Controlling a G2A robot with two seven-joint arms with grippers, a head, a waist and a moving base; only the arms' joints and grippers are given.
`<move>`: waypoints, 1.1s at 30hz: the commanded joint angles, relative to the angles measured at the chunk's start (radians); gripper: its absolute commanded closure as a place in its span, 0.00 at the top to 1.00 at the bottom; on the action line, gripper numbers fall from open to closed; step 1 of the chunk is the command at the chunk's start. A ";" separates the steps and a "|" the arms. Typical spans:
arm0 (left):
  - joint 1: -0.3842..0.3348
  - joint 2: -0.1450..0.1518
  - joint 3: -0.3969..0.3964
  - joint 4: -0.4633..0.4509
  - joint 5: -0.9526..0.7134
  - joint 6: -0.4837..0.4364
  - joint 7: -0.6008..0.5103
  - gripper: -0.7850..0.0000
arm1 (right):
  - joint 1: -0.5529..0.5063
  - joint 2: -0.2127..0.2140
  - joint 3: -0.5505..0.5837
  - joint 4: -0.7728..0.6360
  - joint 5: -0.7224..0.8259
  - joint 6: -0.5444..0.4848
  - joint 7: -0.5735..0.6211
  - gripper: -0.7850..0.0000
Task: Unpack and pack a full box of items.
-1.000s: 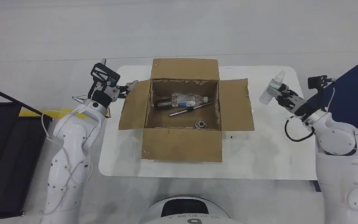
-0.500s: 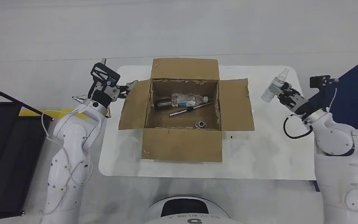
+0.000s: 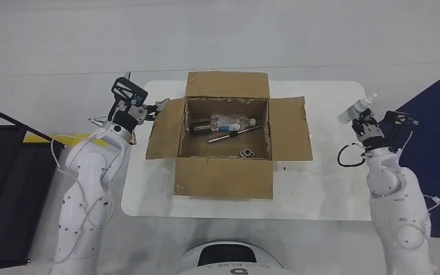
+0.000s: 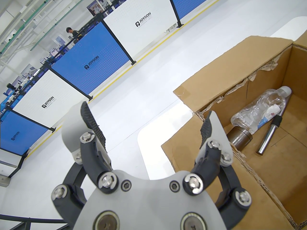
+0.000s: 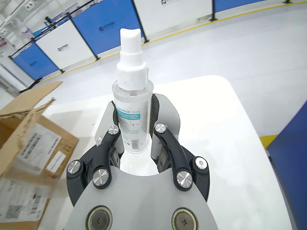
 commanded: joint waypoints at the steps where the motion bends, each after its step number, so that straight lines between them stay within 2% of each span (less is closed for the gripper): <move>1: 0.000 0.000 0.000 0.000 0.000 0.000 0.000 1.00 | 0.025 -0.001 -0.006 0.059 -0.021 0.021 -0.024 0.00; 5: 0.000 0.000 0.000 0.000 0.000 0.000 0.000 1.00 | 0.074 0.000 -0.015 0.165 -0.088 0.077 -0.062 0.00; 12: 0.000 0.000 0.000 0.000 0.000 0.000 0.000 1.00 | 0.100 0.006 -0.018 0.246 -0.212 0.135 -0.139 0.00; 18: 0.000 0.000 0.000 0.000 0.000 0.000 0.000 1.00 | 0.106 0.008 -0.023 0.276 -0.226 0.103 -0.119 0.00; 21: 0.000 0.000 0.000 0.000 0.000 0.000 0.000 1.00 | 0.107 0.009 -0.023 0.283 -0.181 0.021 -0.065 0.00; 32: 0.000 0.000 0.000 0.000 0.000 0.000 0.000 1.00 | 0.088 0.014 -0.022 0.272 -0.199 -0.008 -0.045 0.00; 33: 0.000 0.000 0.000 0.000 0.000 0.000 0.000 1.00 | 0.086 0.015 -0.021 0.269 -0.201 -0.010 -0.042 0.06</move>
